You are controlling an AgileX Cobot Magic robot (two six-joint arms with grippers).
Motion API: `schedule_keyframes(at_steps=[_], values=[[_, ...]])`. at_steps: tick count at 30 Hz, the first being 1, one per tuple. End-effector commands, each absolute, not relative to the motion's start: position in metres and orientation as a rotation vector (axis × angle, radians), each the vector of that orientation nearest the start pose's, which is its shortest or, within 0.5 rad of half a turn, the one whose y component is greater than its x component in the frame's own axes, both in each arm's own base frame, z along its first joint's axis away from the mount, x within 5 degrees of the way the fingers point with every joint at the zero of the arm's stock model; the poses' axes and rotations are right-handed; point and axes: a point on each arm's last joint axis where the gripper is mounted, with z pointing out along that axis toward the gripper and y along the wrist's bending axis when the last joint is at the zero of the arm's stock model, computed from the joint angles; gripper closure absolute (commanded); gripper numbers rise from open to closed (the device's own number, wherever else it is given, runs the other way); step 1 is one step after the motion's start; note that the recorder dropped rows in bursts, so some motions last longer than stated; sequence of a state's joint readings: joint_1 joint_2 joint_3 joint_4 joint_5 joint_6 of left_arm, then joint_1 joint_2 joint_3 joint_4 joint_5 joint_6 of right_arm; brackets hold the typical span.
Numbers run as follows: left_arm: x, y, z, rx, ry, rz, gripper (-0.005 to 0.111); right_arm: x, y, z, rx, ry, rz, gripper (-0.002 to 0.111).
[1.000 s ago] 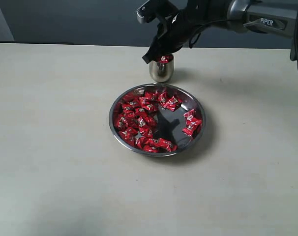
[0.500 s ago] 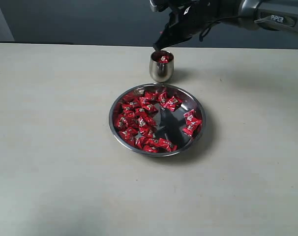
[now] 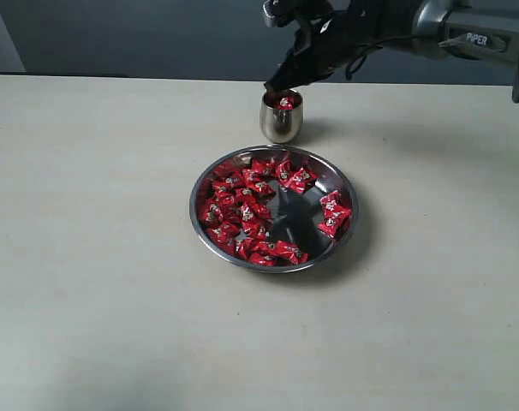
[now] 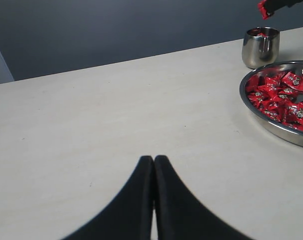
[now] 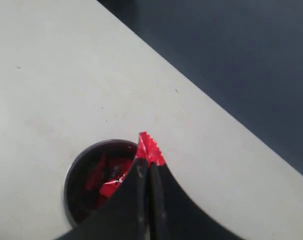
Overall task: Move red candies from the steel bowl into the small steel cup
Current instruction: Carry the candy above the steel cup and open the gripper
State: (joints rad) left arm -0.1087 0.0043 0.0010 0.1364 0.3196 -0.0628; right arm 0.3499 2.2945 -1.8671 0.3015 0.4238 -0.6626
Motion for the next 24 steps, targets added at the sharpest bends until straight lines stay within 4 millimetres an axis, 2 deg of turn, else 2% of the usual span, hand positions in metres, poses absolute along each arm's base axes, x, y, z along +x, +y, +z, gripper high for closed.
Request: schedule_keyframes(at_steps=[1,8,14,17,20,24], values=[[0.054,-0.002,0.185,0.125,1.787,0.0,0.106,0.492,0.191,0.175,-0.881,2.153,0.141,0.109],[0.054,-0.002,0.185,0.125,1.787,0.0,0.106,0.491,0.193,0.173,-0.863,2.162,0.166,0.108],[0.054,-0.002,0.185,0.125,1.787,0.0,0.106,0.489,0.193,0.171,-0.899,2.186,0.174,0.086],[0.054,-0.002,0.185,0.125,1.787,0.0,0.106,0.489,0.194,0.171,-0.883,2.19,0.191,0.086],[0.054,-0.002,0.185,0.125,1.787,0.0,0.106,0.481,0.193,0.188,-0.906,2.209,0.218,0.086],[0.054,-0.002,0.185,0.125,1.787,0.0,0.106,0.456,0.192,0.208,-1.045,2.345,0.315,0.086]])
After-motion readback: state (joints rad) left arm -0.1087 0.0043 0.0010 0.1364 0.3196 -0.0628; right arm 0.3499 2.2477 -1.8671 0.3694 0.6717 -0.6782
